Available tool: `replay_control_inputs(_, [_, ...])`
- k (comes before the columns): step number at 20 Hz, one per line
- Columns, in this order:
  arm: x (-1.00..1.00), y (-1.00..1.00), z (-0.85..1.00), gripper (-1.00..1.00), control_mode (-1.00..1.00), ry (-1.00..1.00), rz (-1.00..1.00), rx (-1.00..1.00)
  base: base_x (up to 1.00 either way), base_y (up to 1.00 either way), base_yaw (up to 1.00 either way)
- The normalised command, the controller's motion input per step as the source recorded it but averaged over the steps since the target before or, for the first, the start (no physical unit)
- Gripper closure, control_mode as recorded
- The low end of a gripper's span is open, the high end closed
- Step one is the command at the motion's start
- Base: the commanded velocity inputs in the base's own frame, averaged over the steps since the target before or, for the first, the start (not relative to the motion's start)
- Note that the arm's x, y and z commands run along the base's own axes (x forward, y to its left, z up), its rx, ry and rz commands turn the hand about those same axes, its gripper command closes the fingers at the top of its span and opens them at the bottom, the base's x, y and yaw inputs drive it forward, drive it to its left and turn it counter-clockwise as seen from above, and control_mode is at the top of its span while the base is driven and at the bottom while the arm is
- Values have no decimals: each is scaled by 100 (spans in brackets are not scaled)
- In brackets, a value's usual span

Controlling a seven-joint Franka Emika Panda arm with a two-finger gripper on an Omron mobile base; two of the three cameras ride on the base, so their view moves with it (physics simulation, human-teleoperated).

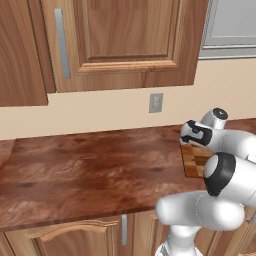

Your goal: Move the cutting board and knife to the sink. Then move spray from the cabinet to the counter.

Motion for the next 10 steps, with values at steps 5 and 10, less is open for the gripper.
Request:
replay_control_inputs(5, [34,0,-6,-100,-100,0,4,0,0,0,0])
replay_control_inputs(10, [32,0,-3,-100,-100,0,2,0,0,0,0])
